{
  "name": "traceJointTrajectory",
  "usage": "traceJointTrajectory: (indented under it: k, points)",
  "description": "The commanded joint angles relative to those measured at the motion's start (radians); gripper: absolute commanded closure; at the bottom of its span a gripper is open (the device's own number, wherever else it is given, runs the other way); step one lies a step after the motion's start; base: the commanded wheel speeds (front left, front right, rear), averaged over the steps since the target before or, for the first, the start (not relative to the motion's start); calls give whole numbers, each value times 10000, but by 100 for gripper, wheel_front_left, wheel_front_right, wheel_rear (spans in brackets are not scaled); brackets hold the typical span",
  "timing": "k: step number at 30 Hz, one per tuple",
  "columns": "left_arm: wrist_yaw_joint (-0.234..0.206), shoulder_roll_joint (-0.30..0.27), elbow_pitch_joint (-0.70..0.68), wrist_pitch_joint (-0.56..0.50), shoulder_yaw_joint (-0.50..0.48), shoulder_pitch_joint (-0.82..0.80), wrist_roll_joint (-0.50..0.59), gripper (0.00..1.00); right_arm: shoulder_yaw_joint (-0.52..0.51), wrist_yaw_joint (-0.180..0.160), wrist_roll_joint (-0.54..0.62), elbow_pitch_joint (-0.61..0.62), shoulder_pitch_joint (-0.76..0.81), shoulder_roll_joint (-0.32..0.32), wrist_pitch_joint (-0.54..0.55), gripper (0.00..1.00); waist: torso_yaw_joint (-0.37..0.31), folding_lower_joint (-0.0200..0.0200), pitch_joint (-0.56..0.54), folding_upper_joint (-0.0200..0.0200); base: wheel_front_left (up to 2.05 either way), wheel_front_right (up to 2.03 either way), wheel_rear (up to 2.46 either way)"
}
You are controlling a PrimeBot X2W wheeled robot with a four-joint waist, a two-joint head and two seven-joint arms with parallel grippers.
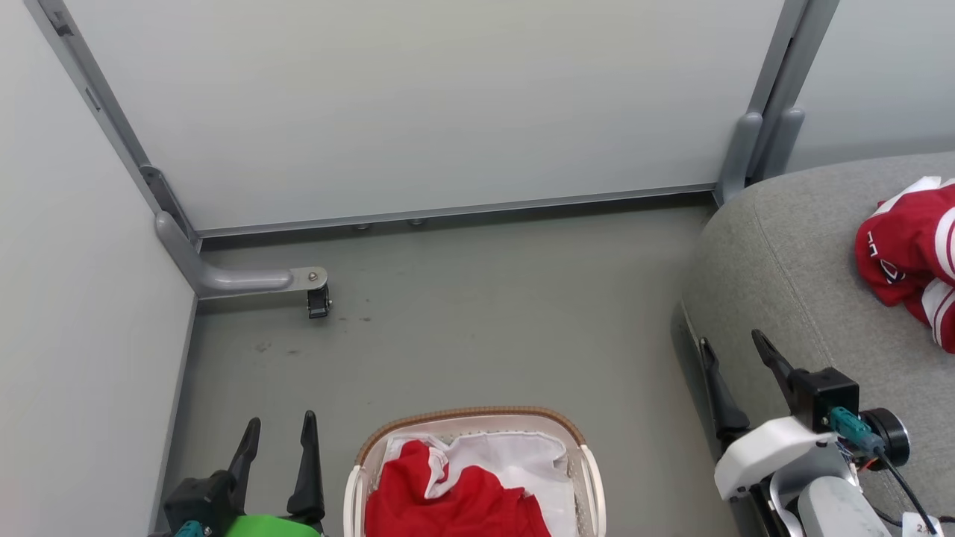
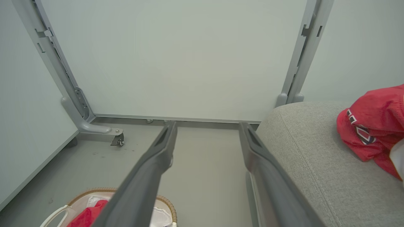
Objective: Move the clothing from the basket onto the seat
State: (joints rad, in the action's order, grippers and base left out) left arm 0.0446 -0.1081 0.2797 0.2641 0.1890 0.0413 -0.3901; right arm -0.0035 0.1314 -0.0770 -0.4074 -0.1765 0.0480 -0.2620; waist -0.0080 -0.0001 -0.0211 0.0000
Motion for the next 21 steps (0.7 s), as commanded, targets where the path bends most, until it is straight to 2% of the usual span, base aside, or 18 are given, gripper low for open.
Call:
traceJointTrajectory:
  k: [1, 9, 21]
  points:
    - [56, 54, -26, 4, -69, 150, 109, 0, 3, -14, -100, 196, 282, 46, -46, 0, 65, 1, -61, 0, 0, 0, 0]
    - [158, 173, 134, 4, -248, 211, 277, 0, 101, -14, -532, 562, 1042, 43, -45, 0, 70, 1, -122, 0, 0, 0, 0]
    - [311, 339, 373, 5, -454, 238, 439, 0, 143, -14, -615, 503, 1068, 42, -45, 0, 47, 1, -145, 0, 0, 0, 0]
